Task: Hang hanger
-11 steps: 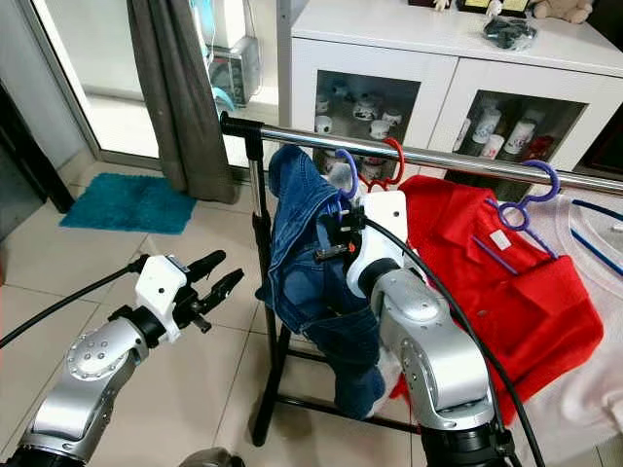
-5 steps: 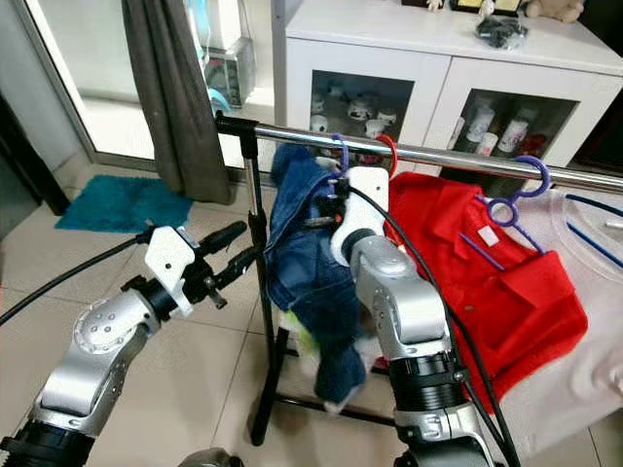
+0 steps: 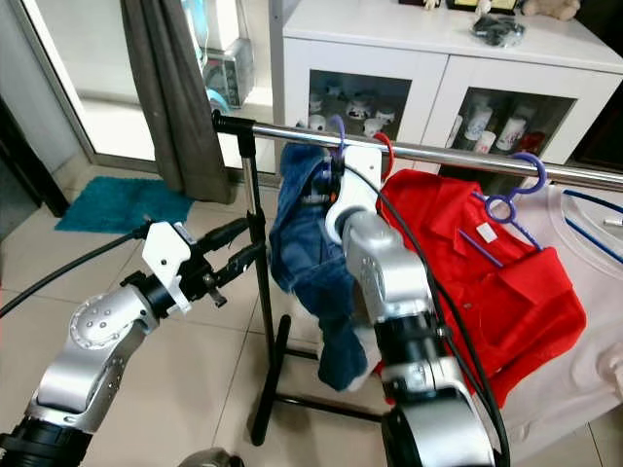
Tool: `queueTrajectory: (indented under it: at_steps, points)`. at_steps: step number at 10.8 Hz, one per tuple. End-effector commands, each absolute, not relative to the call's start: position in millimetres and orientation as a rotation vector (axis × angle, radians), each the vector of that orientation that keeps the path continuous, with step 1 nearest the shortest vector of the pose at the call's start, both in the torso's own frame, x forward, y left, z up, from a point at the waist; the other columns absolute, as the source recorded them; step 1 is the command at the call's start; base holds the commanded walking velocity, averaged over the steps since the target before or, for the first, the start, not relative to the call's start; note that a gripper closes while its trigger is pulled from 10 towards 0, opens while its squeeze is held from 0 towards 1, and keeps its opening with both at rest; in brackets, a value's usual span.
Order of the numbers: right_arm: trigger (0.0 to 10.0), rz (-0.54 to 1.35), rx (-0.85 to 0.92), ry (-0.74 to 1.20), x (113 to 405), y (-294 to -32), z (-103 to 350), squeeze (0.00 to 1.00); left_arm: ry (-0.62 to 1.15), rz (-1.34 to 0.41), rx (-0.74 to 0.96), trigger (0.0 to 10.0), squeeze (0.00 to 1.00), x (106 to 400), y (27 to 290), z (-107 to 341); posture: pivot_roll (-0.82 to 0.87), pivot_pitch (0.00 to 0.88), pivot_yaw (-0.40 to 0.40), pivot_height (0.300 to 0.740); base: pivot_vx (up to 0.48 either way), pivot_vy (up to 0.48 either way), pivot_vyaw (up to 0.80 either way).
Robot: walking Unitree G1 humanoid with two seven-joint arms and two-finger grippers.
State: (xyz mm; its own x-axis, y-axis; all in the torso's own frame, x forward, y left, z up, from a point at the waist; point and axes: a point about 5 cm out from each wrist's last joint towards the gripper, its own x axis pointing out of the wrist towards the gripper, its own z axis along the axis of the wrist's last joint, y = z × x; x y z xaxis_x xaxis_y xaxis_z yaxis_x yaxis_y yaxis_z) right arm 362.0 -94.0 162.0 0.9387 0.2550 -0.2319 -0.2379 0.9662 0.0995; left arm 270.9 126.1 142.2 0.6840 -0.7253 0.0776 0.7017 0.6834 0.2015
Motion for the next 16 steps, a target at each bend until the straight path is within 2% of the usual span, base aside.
queueTrajectory:
  at_steps: [1,6,11,12,14,16]
  points:
    - [10.0,0.242,0.069,0.229,370,-97,168,0.00,-0.183,-0.810,0.157,10.0,0.00,273,125,151,0.11,0.000,0.024,0.740,0.000,0.000,0.00]
    - [10.0,0.223,0.021,0.323,395,-95,162,0.00,-0.218,-0.805,0.145,10.0,0.00,273,125,163,0.13,0.003,0.002,0.740,0.000,0.000,0.00]
    - [10.0,0.375,-0.054,0.393,374,-81,134,0.00,-0.197,-0.804,0.162,10.0,0.00,273,125,159,0.12,0.002,0.004,0.740,0.000,0.000,0.00]
    - [10.0,0.372,-0.054,0.387,373,-82,134,1.00,-0.196,-0.805,0.163,10.0,0.00,273,124,158,0.12,0.002,0.006,0.740,0.000,0.000,0.00]
    - [10.0,0.412,-0.008,0.317,366,-85,144,1.00,-0.187,-0.796,0.165,10.0,0.00,272,124,156,0.12,0.000,0.001,0.740,0.000,0.000,0.00]
    - [10.0,0.506,-0.005,0.235,343,-94,159,1.00,-0.167,-0.725,0.150,10.0,0.00,272,132,152,0.12,0.000,-0.011,0.740,0.000,0.000,0.00]
